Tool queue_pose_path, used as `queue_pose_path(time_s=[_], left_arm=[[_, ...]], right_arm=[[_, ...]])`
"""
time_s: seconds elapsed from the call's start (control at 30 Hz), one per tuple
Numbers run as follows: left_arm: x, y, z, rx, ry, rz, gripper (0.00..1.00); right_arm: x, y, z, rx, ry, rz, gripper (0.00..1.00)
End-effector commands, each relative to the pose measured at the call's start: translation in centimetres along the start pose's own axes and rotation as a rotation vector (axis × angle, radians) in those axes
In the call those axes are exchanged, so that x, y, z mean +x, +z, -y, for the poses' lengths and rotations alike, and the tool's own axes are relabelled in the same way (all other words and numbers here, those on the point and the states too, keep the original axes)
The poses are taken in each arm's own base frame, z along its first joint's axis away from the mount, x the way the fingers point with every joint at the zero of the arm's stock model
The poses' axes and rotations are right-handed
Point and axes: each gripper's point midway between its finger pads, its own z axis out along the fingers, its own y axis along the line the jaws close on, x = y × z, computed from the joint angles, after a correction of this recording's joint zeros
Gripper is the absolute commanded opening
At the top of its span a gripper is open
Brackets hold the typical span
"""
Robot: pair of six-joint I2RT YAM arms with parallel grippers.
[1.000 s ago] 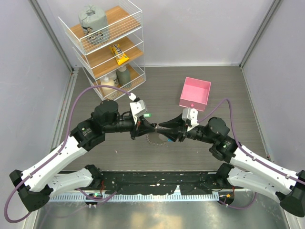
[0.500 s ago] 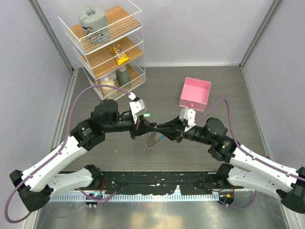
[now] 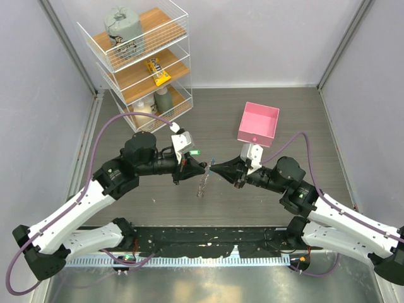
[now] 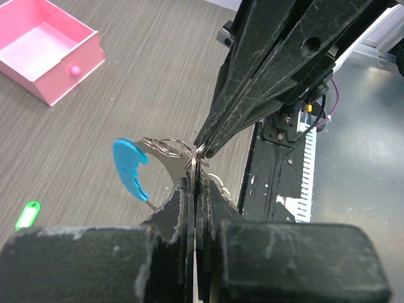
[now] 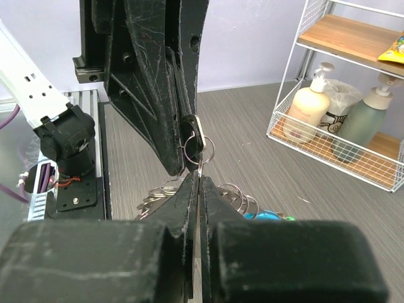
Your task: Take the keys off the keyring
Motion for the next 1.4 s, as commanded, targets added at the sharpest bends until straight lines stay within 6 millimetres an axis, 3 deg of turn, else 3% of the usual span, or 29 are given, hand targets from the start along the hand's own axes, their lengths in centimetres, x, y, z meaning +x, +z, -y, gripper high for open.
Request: queue_pose_path(time_s=[0.0, 0.6, 1.37], left_arm=[[-3.4, -1.1, 0.6, -0.002, 0.042, 0.101, 0.0], [-1.6, 0.1, 0.6, 0.027, 0.005, 0.069, 0.0], [-0.4, 0.5, -0.8, -0.035, -0.003, 0.015, 0.0]], right_arm=[[-2.7, -0.7, 0.6, 0.042, -0.048, 0.064, 0.05], [-5.1, -2.1, -0.4, 0.015, -0.066, 0.178, 0.05], [-5.9, -2.5, -1.4, -0.032, -0.07, 0.201, 0.05]])
